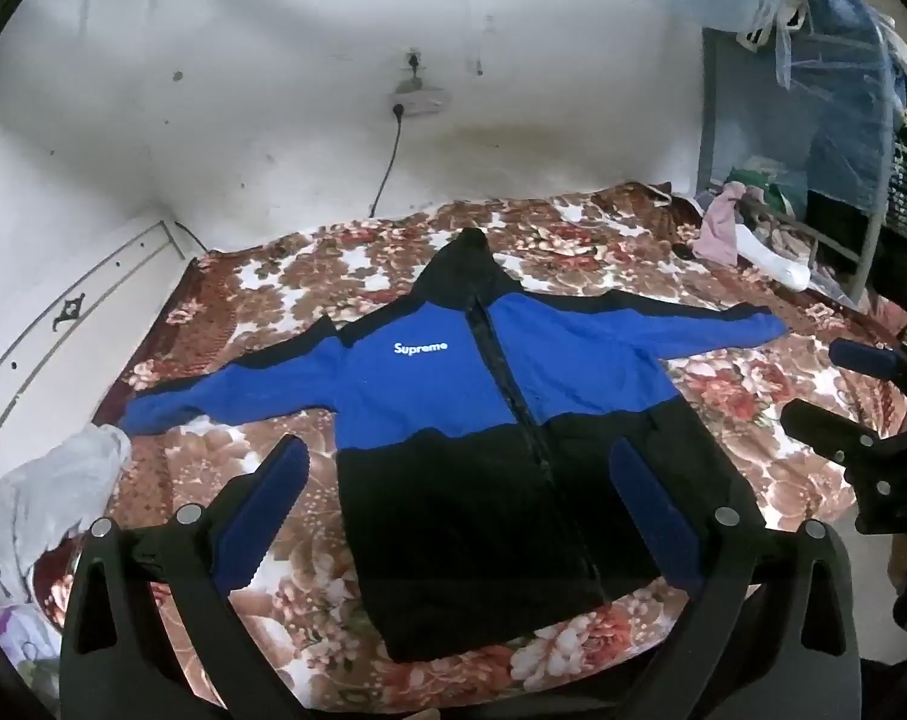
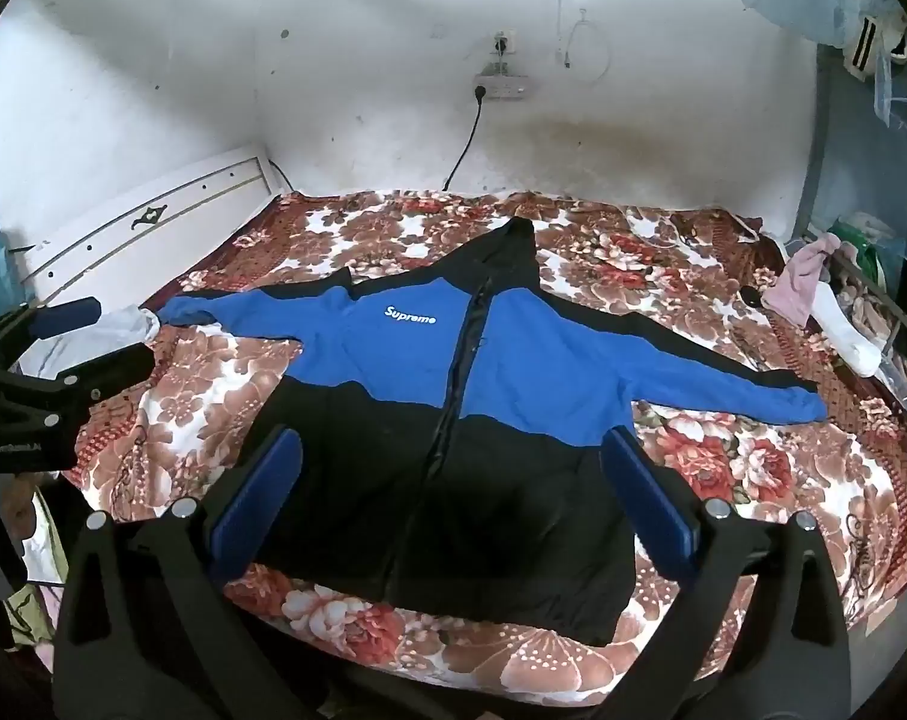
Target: Fold large clothes
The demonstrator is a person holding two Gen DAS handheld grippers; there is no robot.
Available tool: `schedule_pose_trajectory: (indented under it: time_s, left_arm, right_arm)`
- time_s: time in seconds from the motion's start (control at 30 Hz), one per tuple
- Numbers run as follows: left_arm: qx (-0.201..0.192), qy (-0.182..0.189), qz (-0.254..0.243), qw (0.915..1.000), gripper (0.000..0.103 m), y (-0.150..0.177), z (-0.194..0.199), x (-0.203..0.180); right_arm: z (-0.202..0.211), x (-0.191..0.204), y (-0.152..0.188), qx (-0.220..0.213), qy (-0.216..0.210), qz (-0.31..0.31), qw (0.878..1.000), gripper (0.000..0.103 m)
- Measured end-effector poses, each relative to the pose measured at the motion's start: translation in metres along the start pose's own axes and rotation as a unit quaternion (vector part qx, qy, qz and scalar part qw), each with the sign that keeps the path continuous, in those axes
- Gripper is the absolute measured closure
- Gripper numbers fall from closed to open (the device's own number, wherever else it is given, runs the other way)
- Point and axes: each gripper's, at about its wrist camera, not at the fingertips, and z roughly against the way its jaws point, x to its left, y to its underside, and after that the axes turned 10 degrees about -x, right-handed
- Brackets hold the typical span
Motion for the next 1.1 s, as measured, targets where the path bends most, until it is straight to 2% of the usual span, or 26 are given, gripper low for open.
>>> schedule_pose_trajectory:
  time_s: [0.03, 0.17, 1.1]
  left_arm:
    - [-0.007, -0.013, -0.015, 0.9998, 0.005, 0.0, 0.001, -0.002]
    - [-0.01, -0.021, -0.017, 0.9996, 0.005, -0.002, 0.003, -0.002]
    - [0.005, -0.039, -0.02, 0.999, 0.005, -0.001, -0.012, 0.004]
  right_arm:
    - [-0.001, 0.0, 0.0, 0.002, 0.0, 0.001, 1.0, 0.004]
    - [-0.002, 0.001, 0.0, 0.005, 0.001, 0.003, 1.0, 0.004]
    - [-0.015, -0.004, 0.003, 0.017, 0.006, 0.0, 1.0, 0.004]
